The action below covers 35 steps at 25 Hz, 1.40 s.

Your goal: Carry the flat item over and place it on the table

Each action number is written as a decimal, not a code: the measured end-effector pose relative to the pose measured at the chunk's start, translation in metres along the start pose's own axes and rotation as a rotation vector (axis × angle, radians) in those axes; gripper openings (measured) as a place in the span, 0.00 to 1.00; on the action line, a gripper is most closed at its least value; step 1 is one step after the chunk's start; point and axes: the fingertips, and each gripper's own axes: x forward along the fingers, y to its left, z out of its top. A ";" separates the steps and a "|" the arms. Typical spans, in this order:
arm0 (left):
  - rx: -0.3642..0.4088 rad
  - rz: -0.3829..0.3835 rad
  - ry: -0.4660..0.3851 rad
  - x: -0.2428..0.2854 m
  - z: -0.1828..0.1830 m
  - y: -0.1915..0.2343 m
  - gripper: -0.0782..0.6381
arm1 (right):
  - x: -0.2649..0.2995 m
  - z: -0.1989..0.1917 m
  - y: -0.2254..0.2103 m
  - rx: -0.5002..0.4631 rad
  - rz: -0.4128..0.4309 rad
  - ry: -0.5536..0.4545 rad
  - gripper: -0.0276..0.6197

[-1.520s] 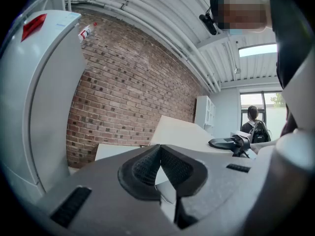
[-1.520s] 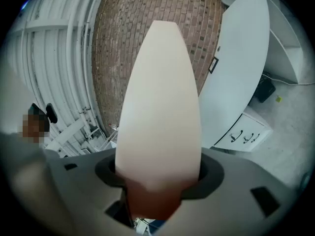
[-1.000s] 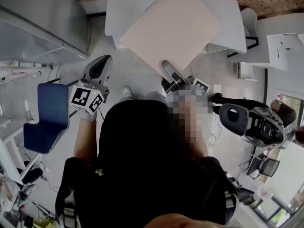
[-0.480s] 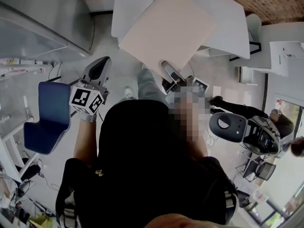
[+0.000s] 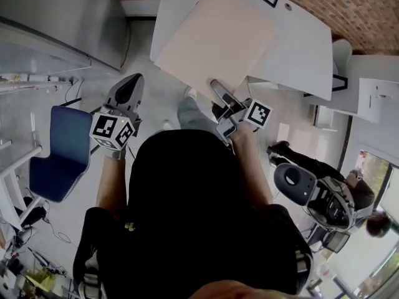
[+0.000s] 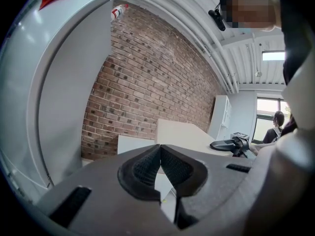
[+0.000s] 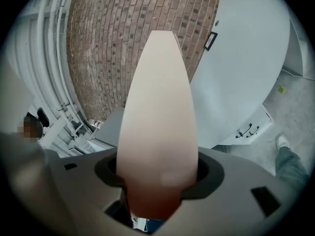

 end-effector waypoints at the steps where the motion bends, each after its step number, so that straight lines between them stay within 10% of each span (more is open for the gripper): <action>1: 0.002 0.006 0.000 0.007 0.004 0.001 0.12 | 0.004 0.007 -0.003 0.003 -0.001 0.011 0.47; 17: 0.017 0.111 0.010 0.138 0.042 -0.001 0.12 | 0.059 0.135 -0.065 0.004 -0.020 0.193 0.47; 35: -0.002 0.183 0.038 0.188 0.058 0.052 0.12 | 0.136 0.190 -0.128 0.100 -0.111 0.264 0.48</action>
